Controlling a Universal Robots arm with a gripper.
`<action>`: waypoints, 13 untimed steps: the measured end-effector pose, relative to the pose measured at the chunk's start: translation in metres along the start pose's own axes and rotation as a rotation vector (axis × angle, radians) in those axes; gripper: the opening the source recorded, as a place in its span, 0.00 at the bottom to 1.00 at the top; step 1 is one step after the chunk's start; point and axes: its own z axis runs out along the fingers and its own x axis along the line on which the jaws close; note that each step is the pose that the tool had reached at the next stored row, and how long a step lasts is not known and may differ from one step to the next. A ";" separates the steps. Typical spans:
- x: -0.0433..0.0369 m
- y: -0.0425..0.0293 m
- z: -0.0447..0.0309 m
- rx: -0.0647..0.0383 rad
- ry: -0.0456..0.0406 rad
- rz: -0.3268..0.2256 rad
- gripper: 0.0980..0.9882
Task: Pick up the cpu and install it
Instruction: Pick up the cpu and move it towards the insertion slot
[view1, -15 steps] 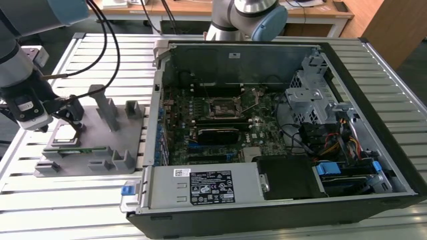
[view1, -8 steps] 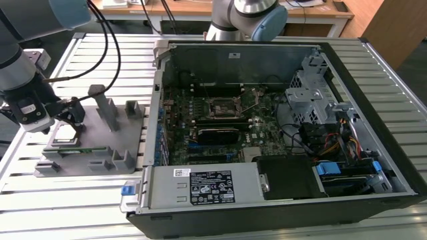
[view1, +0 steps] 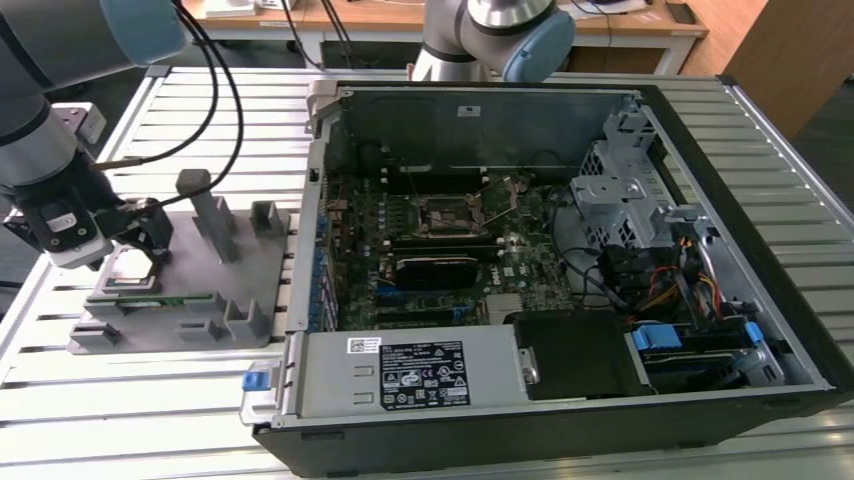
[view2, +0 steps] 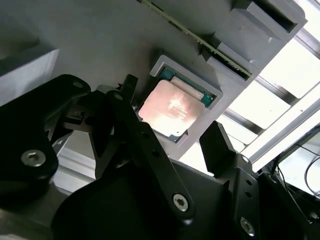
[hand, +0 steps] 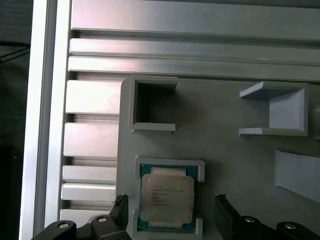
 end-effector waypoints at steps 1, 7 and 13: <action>0.0000 0.0005 0.0004 0.000 -0.0002 0.003 0.76; 0.0009 0.0020 0.0027 0.000 -0.0014 0.027 0.74; 0.0014 0.0026 0.0048 0.000 -0.0020 0.037 0.67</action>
